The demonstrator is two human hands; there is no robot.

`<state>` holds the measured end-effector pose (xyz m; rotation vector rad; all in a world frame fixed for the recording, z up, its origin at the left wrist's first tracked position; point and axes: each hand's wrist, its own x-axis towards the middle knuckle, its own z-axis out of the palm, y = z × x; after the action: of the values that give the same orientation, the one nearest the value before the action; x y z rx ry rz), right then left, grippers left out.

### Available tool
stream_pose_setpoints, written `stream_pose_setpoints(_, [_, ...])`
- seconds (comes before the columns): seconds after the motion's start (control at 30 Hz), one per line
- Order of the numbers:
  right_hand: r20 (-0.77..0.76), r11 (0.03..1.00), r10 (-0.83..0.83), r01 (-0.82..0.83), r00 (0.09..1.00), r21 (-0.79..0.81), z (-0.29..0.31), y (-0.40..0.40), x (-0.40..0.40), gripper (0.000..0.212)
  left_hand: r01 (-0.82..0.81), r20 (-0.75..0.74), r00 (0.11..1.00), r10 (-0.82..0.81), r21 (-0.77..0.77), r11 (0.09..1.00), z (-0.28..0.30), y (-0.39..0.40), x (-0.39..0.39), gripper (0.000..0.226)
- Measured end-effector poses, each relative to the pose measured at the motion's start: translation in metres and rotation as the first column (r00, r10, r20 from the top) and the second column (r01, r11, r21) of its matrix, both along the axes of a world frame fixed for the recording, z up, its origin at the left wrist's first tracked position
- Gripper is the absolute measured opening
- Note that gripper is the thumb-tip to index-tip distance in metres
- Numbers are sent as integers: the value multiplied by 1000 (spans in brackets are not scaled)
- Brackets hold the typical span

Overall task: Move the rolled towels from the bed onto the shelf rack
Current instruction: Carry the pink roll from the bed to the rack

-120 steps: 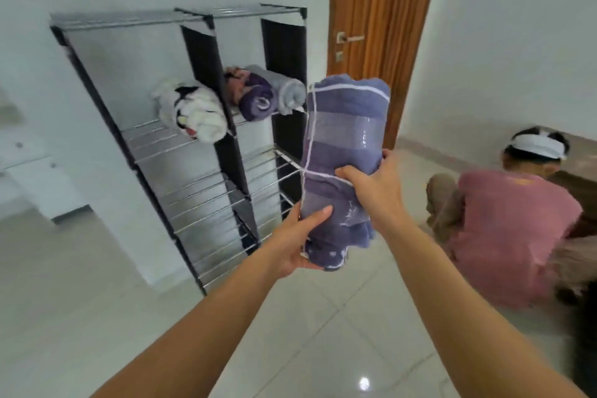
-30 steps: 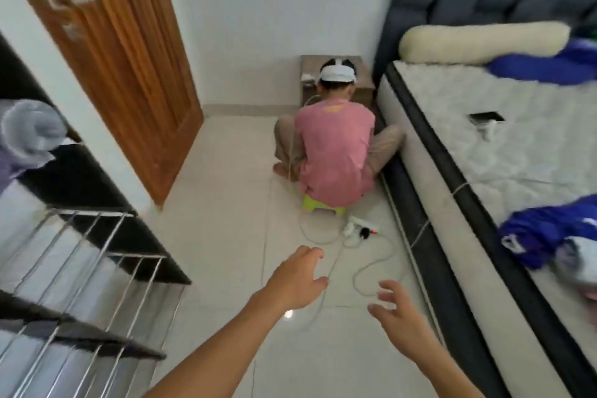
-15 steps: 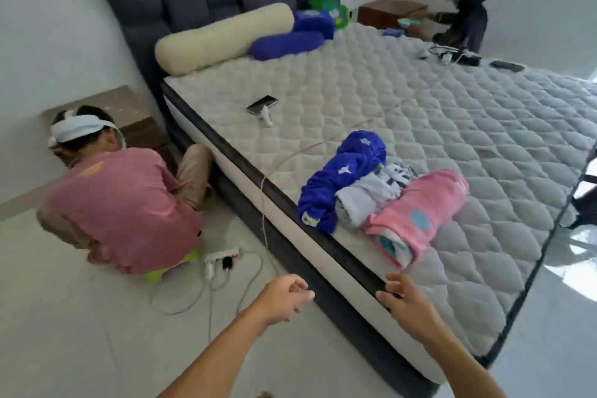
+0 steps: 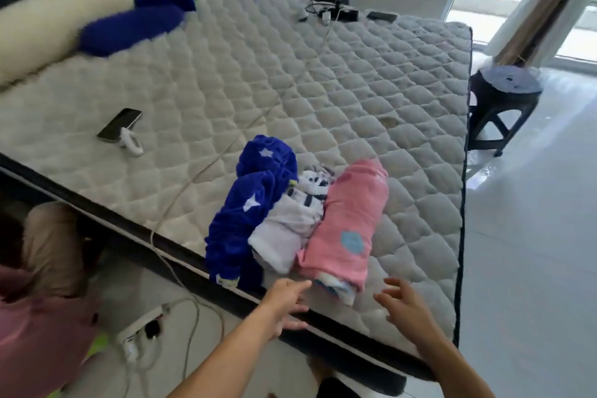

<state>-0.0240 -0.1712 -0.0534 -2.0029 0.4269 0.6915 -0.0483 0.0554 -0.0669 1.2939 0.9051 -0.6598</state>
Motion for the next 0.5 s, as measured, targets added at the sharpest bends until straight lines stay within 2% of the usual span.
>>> stream_pose_setpoints(0.1, [-45, 999, -1, 2, 999, 34, -10, 7, 42, 36, -11, -72, 997, 9, -22, 1000, -5, -6, 30, 50])
stream_pose_setpoints(0.23, [-61, 998, 8, -4, 998, 62, -27, 16, 114, 47, 12, -180, 984, -1, 60, 998, -14, -16, 64, 73])
stream_pose_setpoints(0.37, [-46, 994, -93, 95, 995, 61, -37, 22, 185, 70, -46, -237, 969, 61, 68, 997, -15, -22, 95, 65])
stream_pose_setpoints(0.5, [-194, 980, -123, 150, 973, 132, -61, 26, 224, 88, -138, -296, 941, 161, 95, 986, -20, -32, 109, 75])
